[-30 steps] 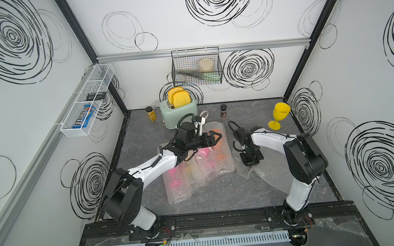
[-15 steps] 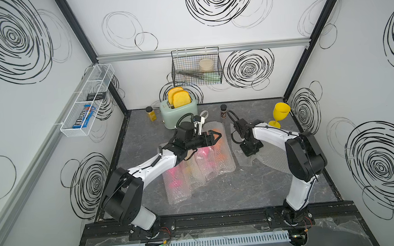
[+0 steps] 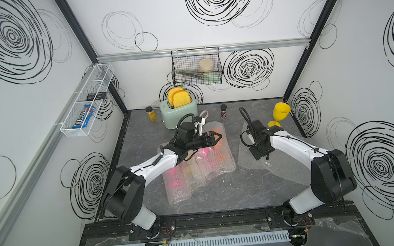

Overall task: Unpack wine glasses from bubble wrap
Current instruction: Move the bubble wrap to the center of the board.

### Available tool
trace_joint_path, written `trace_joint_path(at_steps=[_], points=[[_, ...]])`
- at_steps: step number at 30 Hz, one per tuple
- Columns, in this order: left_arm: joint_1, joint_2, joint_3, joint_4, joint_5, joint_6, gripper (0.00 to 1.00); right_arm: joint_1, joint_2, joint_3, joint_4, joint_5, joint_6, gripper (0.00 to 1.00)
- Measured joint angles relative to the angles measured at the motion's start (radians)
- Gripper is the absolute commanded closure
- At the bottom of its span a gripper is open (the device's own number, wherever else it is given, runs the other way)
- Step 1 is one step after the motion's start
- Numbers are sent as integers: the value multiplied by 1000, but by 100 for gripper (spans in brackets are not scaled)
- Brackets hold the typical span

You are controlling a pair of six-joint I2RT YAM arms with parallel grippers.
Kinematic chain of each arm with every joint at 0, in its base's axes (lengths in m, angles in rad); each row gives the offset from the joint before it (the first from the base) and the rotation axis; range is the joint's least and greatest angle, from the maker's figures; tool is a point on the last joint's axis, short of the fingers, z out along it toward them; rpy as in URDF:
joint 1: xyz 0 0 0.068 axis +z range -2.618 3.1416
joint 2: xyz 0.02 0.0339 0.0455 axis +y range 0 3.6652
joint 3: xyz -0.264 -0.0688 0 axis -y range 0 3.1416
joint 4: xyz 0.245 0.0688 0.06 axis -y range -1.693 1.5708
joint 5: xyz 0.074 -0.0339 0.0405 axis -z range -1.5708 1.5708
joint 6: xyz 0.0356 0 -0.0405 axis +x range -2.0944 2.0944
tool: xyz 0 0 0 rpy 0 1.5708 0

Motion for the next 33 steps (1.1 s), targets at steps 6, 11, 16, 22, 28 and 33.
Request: trace_joint_path(at_steps=[6,11,16,22,28,33], points=[[0,0,0,-6,-1,3,20,10,38,119,-33,-43,74,30],[0,0,12,-40,-11,19,20,16,51,145,46,-151,196,31],[0,23,61,-106,-43,54,20,8,50,137,164,-272,318,37],[-13,89,150,-190,-103,109,20,6,51,114,372,-429,402,42],[-68,159,224,-257,-169,156,21,13,110,100,451,-501,431,42],[-115,211,237,-311,-226,183,21,51,167,51,488,-517,434,44]])
